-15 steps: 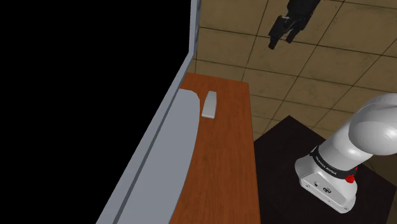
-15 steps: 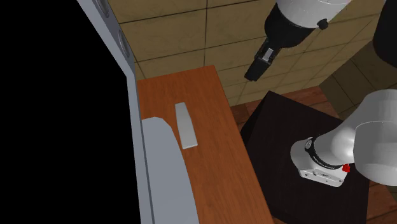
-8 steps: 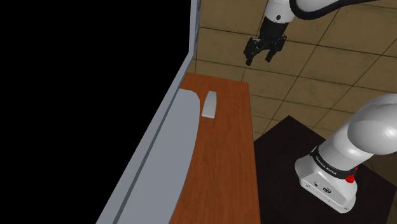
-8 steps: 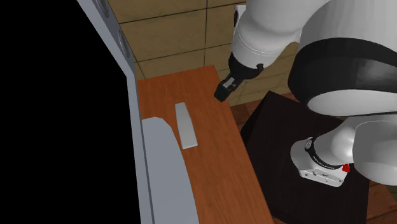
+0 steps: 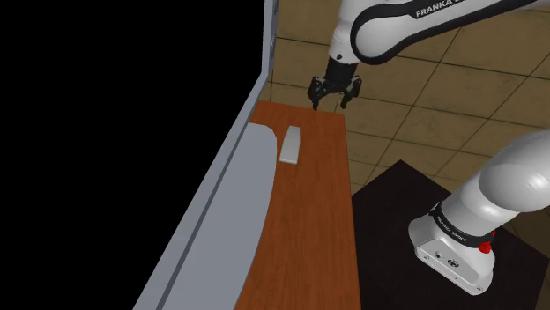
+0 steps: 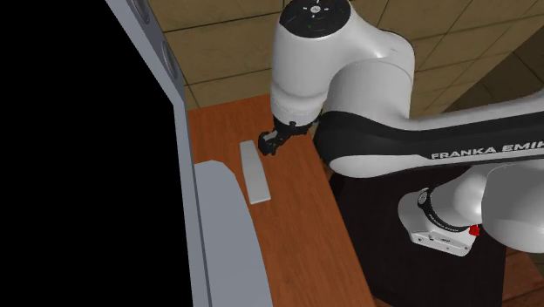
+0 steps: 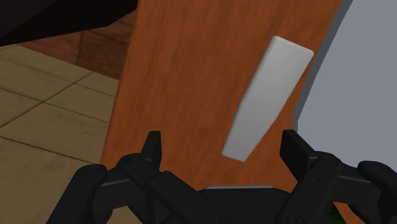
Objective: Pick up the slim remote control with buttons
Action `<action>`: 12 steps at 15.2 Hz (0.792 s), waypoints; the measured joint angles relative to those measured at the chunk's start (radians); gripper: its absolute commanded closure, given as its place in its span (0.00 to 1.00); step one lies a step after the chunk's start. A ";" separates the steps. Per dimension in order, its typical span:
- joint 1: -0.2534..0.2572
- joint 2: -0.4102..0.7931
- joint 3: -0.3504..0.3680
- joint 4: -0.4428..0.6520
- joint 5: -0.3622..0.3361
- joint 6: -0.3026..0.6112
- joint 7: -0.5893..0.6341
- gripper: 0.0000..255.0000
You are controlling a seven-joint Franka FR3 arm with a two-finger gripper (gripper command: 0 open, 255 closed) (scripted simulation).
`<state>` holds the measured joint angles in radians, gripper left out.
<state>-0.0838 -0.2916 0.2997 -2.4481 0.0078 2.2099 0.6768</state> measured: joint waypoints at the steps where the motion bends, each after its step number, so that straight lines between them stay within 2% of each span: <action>1: -0.005 0.038 0.011 0.005 -0.004 0.027 0.037 0.00; 7: -0.025 0.291 0.049 0.093 -0.065 0.154 0.258 0.00; 12: -0.012 0.510 0.031 0.202 -0.130 0.233 0.429 0.00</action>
<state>-0.0959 0.2181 0.3302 -2.2459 -0.1223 2.4430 1.1057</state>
